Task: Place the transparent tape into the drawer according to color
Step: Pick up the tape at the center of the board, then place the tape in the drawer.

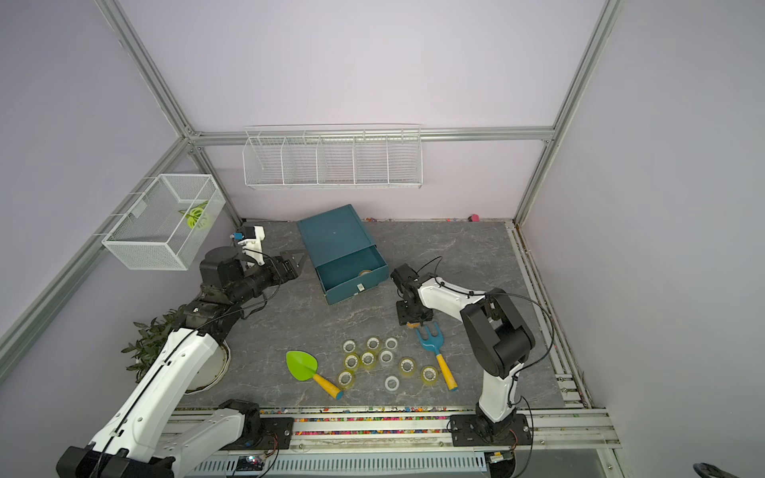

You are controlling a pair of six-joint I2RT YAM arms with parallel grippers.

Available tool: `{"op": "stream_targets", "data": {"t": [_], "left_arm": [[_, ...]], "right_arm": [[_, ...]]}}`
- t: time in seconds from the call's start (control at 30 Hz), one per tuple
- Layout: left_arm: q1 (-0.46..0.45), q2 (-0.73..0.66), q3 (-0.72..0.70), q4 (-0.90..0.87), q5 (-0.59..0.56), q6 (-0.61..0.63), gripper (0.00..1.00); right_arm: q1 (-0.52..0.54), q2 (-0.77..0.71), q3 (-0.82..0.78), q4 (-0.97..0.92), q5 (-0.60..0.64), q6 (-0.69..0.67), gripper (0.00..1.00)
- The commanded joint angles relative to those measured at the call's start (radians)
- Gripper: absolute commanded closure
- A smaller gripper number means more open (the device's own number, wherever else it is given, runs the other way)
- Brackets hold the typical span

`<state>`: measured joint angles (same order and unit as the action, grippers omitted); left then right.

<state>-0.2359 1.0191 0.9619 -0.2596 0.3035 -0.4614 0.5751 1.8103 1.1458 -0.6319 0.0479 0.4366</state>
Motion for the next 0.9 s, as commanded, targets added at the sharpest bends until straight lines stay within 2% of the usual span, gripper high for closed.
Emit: {"op": "stream_targets", "data": {"t": [0.0,0.47,0.87], "left_arm": [[0.004,-0.009,-0.008,0.011,-0.002,0.009,0.0],[0.003,-0.002,-0.004,0.011,0.002,0.011,0.0],[0.004,0.0,-0.003,0.006,-0.004,0.012,0.0]], "right_arm": [[-0.02,-0.092,-0.034,0.022,-0.092,0.009,0.46],[-0.089,-0.351,-0.149,0.11,-0.421,0.073,0.46],[-0.096,-0.492,-0.138,0.121,-0.563,0.104,0.47]]}}
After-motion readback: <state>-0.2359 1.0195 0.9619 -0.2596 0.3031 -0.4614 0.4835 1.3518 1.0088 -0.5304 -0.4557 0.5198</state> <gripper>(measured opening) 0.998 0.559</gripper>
